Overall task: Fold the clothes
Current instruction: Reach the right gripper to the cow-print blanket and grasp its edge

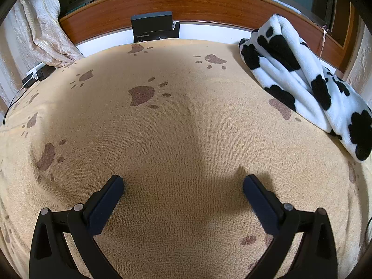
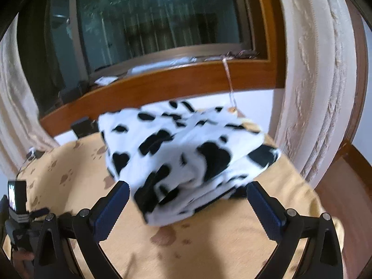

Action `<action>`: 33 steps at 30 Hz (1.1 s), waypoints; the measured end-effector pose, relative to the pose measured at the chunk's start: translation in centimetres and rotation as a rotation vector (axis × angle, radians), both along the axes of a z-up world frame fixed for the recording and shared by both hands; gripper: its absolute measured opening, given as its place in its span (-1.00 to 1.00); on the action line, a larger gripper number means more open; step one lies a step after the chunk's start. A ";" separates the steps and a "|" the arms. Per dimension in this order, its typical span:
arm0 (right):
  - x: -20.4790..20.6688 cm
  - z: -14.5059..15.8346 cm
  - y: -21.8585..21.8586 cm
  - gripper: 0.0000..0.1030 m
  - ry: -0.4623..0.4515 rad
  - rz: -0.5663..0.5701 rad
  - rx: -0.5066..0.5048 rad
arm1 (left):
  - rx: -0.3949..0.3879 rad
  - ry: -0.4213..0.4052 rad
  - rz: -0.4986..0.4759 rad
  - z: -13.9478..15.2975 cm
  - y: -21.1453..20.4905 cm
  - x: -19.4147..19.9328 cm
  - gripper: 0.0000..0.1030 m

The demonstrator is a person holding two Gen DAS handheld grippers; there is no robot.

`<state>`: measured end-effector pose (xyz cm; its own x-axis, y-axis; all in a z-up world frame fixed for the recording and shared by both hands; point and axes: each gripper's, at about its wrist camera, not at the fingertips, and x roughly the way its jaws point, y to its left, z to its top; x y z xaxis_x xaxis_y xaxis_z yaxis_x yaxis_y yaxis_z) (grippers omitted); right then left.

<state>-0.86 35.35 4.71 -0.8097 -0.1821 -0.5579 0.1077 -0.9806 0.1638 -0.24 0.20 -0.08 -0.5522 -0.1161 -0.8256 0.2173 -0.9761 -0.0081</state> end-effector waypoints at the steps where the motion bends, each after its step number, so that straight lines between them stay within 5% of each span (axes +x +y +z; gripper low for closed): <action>1: -0.3 0.2 0.5 0.99 0.009 -0.009 -0.006 | 0.000 0.000 0.000 0.0 0.0 0.0 1.00; 8: -4.2 1.5 3.7 0.99 0.033 -0.057 -0.041 | -0.002 0.001 0.000 -0.1 0.0 -0.3 1.00; 20: -10.6 -0.9 9.7 0.99 -0.098 -0.117 -0.240 | -0.016 0.005 0.001 0.1 0.1 0.0 1.00; 33: -20.9 -2.3 10.6 0.98 -0.181 -0.039 -0.187 | 0.002 0.002 -0.001 0.0 0.1 0.0 1.00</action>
<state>-21.80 45.95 2.45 -0.7085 -0.2660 -0.6537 0.0228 -0.9344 0.3555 -0.25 0.27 -0.03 -0.5544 -0.1138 -0.8244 0.2159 -0.9764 -0.0104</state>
